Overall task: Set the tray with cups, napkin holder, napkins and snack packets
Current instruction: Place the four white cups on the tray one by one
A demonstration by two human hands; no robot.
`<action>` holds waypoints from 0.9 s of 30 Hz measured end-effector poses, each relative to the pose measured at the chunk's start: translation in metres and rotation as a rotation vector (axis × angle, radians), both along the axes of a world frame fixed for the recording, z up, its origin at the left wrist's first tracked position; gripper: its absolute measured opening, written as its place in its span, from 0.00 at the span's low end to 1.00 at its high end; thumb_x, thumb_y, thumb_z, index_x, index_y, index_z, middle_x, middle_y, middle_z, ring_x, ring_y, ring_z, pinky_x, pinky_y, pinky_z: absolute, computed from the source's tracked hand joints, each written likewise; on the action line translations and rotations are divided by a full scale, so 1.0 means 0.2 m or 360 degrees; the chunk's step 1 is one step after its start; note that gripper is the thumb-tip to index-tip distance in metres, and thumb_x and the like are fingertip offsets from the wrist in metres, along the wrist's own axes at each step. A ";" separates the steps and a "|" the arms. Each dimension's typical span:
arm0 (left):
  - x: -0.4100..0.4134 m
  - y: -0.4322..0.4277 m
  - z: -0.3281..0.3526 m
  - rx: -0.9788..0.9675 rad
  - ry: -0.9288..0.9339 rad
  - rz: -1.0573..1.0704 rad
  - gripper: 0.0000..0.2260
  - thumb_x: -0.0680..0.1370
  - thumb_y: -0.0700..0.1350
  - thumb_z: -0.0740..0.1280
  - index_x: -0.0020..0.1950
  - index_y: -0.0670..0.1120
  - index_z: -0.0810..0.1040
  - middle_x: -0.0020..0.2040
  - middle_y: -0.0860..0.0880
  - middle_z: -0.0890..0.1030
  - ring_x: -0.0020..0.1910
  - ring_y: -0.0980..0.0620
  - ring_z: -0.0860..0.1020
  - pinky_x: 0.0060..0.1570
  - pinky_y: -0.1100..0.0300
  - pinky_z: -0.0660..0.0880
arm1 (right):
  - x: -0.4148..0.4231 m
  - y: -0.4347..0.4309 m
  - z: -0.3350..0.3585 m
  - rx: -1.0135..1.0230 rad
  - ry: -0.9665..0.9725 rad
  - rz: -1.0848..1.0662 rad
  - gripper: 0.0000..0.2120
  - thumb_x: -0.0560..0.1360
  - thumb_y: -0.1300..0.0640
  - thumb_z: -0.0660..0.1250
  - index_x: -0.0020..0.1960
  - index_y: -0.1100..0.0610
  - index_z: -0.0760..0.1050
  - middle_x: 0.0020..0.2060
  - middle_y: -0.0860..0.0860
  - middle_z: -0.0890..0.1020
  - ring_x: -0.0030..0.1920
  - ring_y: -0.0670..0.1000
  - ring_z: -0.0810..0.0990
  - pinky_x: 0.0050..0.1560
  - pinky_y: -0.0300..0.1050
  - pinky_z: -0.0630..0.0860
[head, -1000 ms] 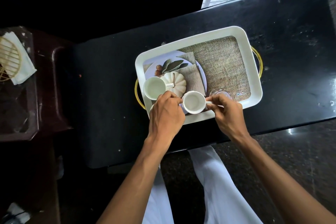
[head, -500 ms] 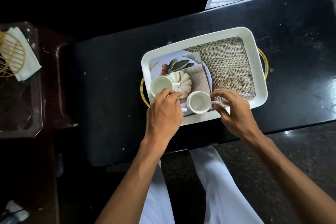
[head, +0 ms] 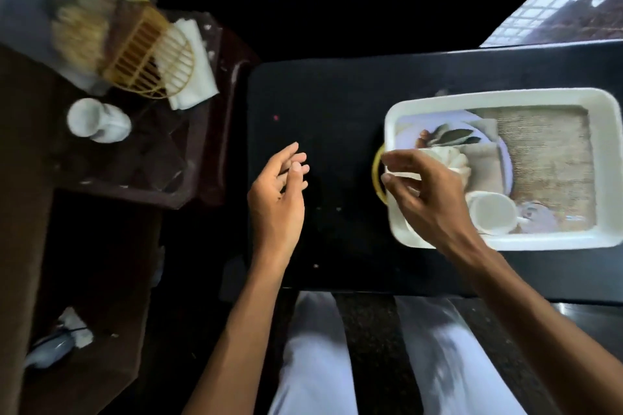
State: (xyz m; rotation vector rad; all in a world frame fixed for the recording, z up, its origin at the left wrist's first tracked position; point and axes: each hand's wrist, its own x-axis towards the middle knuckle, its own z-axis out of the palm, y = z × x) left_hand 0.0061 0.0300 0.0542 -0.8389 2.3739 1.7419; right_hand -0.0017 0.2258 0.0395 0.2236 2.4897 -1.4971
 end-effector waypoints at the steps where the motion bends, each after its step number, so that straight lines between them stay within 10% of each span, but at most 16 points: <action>1: -0.01 -0.09 0.01 0.0007 0.0010 0.0058 0.14 0.84 0.40 0.61 0.68 0.46 0.78 0.58 0.50 0.83 0.57 0.55 0.84 0.56 0.57 0.82 | -0.03 -0.10 0.00 -0.0001 -0.0007 0.0022 0.10 0.77 0.64 0.70 0.58 0.60 0.80 0.51 0.50 0.84 0.49 0.45 0.83 0.50 0.26 0.76; 17: -0.21 -1.53 0.01 -0.0407 0.0241 0.0712 0.15 0.84 0.43 0.61 0.70 0.45 0.76 0.65 0.47 0.81 0.63 0.54 0.80 0.63 0.46 0.78 | -0.41 -1.67 -0.02 -0.0176 0.0081 0.0490 0.11 0.77 0.61 0.70 0.59 0.58 0.79 0.50 0.49 0.83 0.46 0.41 0.82 0.47 0.29 0.78; 27: -0.41 -1.68 -0.12 -0.0128 0.0054 0.0567 0.14 0.83 0.45 0.62 0.64 0.44 0.82 0.58 0.49 0.84 0.60 0.52 0.81 0.64 0.47 0.78 | -0.56 -2.03 -0.16 0.0210 0.0090 0.0655 0.11 0.77 0.58 0.69 0.58 0.61 0.78 0.54 0.57 0.82 0.54 0.57 0.81 0.54 0.57 0.79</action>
